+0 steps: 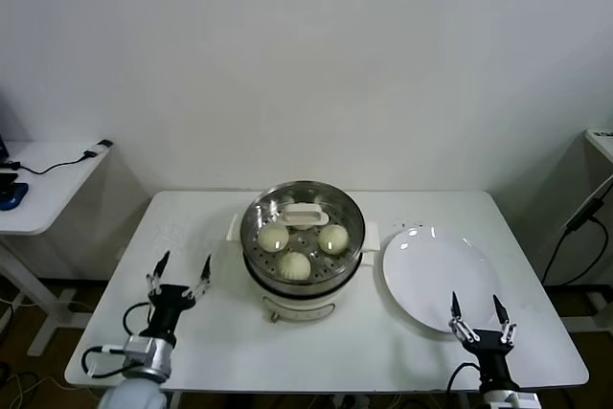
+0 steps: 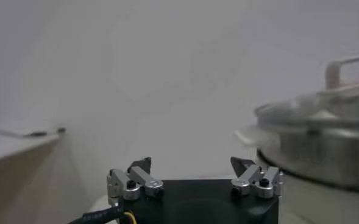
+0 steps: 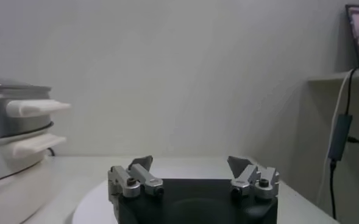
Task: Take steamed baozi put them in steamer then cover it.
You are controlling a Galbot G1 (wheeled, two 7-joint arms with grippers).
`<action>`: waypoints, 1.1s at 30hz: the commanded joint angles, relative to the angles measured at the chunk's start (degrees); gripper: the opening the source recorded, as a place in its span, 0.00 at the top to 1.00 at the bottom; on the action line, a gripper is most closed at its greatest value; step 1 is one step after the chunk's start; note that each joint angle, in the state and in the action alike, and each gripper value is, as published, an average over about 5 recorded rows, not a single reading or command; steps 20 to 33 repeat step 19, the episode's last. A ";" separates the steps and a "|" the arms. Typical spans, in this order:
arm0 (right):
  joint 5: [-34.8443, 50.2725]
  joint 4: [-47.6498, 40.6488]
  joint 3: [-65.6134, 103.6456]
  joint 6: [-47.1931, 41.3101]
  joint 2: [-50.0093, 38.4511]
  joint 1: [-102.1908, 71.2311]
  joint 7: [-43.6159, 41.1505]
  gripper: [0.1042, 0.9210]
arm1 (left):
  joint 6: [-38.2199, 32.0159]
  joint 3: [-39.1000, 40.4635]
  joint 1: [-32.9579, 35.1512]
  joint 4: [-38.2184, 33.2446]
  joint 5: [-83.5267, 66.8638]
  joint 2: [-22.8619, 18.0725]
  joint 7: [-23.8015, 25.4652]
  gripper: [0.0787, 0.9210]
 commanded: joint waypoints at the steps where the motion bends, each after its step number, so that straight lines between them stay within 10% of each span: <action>1: 2.45 0.55 -0.71 -3.95 -0.23 -0.03 -2.58 0.12 | -9.88 -2.20 3.21 9.20 -7.88 0.48 0.00 0.12; 33: 2.20 0.73 -0.58 -3.13 -0.20 -0.67 -3.47 0.12 | -9.12 -1.80 5.12 7.00 -6.11 0.18 0.80 0.12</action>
